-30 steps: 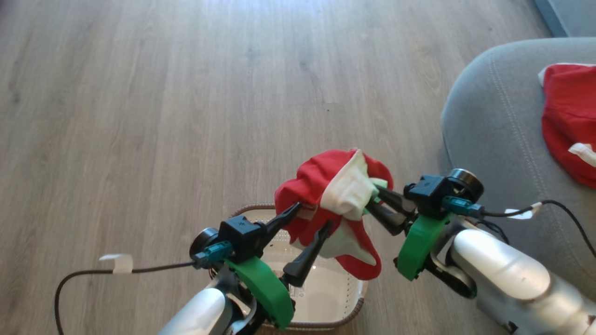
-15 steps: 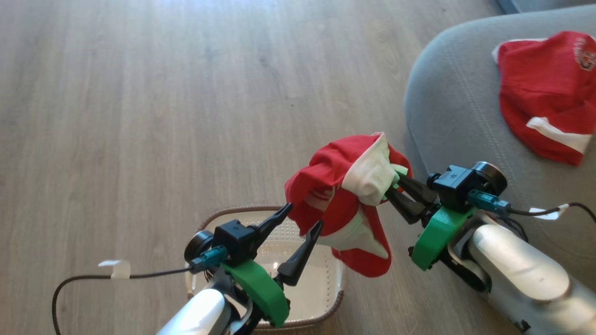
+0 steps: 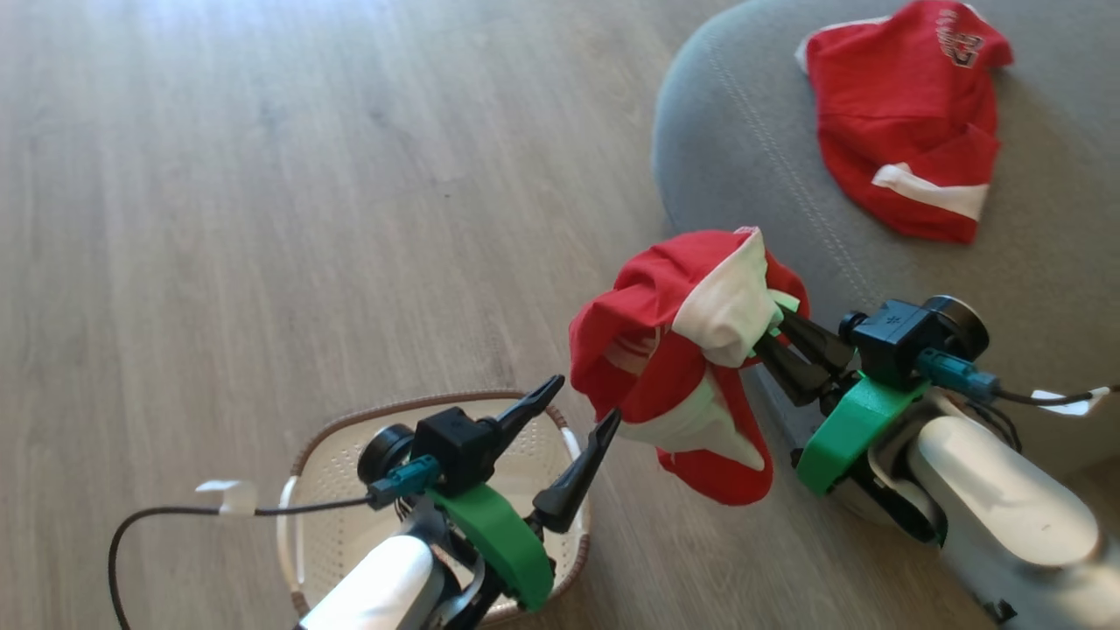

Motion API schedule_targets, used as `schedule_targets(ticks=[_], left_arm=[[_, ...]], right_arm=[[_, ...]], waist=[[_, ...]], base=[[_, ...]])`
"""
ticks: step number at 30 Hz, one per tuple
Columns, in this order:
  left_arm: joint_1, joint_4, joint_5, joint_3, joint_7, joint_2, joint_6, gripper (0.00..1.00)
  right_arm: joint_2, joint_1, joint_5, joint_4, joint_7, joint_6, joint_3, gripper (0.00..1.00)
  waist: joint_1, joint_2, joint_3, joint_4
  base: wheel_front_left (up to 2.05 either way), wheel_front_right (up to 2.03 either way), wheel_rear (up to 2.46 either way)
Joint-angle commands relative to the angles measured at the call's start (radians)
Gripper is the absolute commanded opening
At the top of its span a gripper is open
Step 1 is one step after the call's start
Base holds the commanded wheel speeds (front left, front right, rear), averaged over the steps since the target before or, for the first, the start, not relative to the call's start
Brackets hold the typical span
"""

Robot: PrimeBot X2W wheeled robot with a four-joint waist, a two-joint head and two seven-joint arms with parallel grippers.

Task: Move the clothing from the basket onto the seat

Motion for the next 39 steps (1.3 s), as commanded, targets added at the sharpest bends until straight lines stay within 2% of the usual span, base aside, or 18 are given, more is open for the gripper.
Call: schedule_targets(ticks=[1,8,15,19,23,28,31,34,39], left_arm=[[-0.058,-0.033,0.007,0.028,-0.007,0.000,0.003,1.00],[-0.068,-0.035,0.007,0.013,-0.001,0.002,0.001,1.00],[-0.088,-0.047,0.018,0.001,0.009,0.010,0.003,1.00],[-0.123,-0.071,0.036,-0.003,0.029,0.020,0.008,1.00],[-0.176,-0.107,0.068,-0.005,0.068,0.048,0.013,1.00],[-0.231,-0.156,0.097,-0.005,0.123,0.090,0.014,1.00],[-0.266,-0.184,0.127,-0.005,0.148,0.119,0.018,1.00],[-0.291,-0.212,0.140,0.007,0.165,0.143,0.024,1.00],[-0.320,-0.251,0.153,0.019,0.182,0.168,0.030,1.00]], right_arm=[[-0.014,0.004,-0.006,-0.038,-0.007,0.000,-0.017,0.00],[-0.006,0.021,-0.016,-0.049,-0.007,0.000,-0.046,0.00],[0.009,0.029,-0.023,-0.061,-0.007,0.000,-0.089,0.00],[0.041,0.017,-0.029,-0.067,-0.007,0.000,-0.160,0.00],[0.106,-0.033,-0.042,-0.063,-0.007,0.000,-0.271,0.00],[0.184,-0.157,-0.084,-0.055,-0.007,0.000,-0.418,0.00],[0.204,-0.263,-0.095,-0.034,-0.007,0.000,-0.519,0.00],[0.197,-0.404,-0.102,0.012,-0.007,0.000,-0.606,0.00],[0.112,-0.676,-0.094,0.129,-0.004,0.000,-0.786,0.00]], waist=[[0.0000,0.0000,0.013,-0.029],[0.0000,0.0000,0.032,-0.077],[0.0000,0.0000,0.077,-0.093],[0.0000,0.0000,0.162,-0.091],[0.0000,0.0000,0.296,-0.093],[0.0000,0.0000,0.460,-0.091],[0.0000,0.0000,0.543,-0.083],[0.0000,0.0000,0.607,-0.082],[0.0000,0.0000,0.676,-0.059]], base=[[0.00,0.00,0.00],[0.00,0.00,0.00],[0.00,0.00,0.00],[0.00,0.00,0.00],[0.00,0.00,0.00],[0.00,0.00,0.00],[0.00,0.00,0.00],[0.00,0.00,0.00],[0.00,0.00,0.00]])
